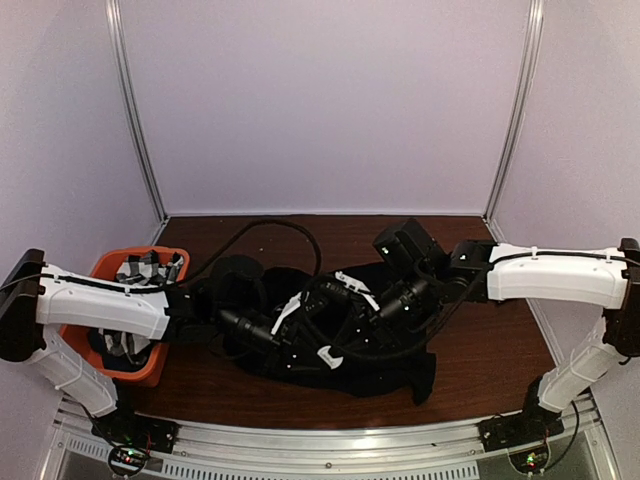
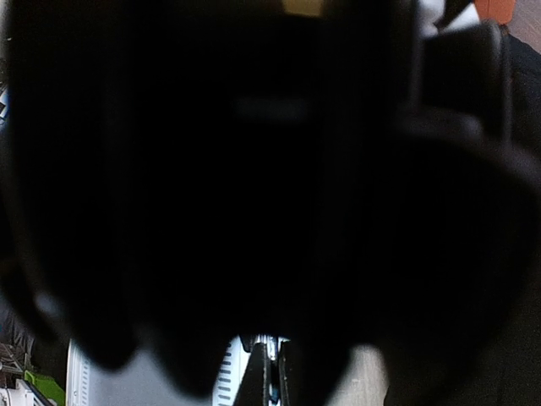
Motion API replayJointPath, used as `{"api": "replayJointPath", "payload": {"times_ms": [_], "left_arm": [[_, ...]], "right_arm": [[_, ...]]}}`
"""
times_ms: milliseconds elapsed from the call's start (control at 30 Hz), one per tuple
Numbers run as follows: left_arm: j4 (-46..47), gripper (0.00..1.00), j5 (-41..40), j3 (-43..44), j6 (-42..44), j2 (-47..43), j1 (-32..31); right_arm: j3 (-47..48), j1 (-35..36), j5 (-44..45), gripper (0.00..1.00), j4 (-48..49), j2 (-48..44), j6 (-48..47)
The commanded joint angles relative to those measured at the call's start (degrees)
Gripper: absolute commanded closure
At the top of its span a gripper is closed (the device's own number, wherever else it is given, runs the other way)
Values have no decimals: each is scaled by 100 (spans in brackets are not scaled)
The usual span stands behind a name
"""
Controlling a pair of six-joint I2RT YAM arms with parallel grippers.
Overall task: Pin the brooch onto the clothing
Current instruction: Open the brooch.
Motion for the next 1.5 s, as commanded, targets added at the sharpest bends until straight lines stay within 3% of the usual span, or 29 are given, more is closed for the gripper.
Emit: {"api": "replayJointPath", "payload": {"times_ms": [0, 233, 367, 633, 900, 1133, 1467], "left_arm": [[243, 81, -89, 175, 36, -27, 7], [625, 79, -198, -191, 76, -581, 7], [1062, 77, -252, -465, -28, -821, 11], [816, 79, -26, -152, 22, -278, 8], [700, 83, -123, -197, 121, -328, 7], [606, 70, -93, -162, 155, -314, 9], [446, 79, -439, -163, 244, -461, 7]], "right_arm": [[22, 38, 139, 100, -95, 133, 20], [-134, -22, 145, 100, -55, 65, -30], [-368, -65, -24, 100, 436, -90, 142], [-353, -72, -94, 100, 650, 65, 396], [-362, -88, -146, 100, 726, -15, 491], [-496, -164, -379, 100, 1185, -42, 800], [-520, -187, -413, 100, 1321, -77, 947]]}}
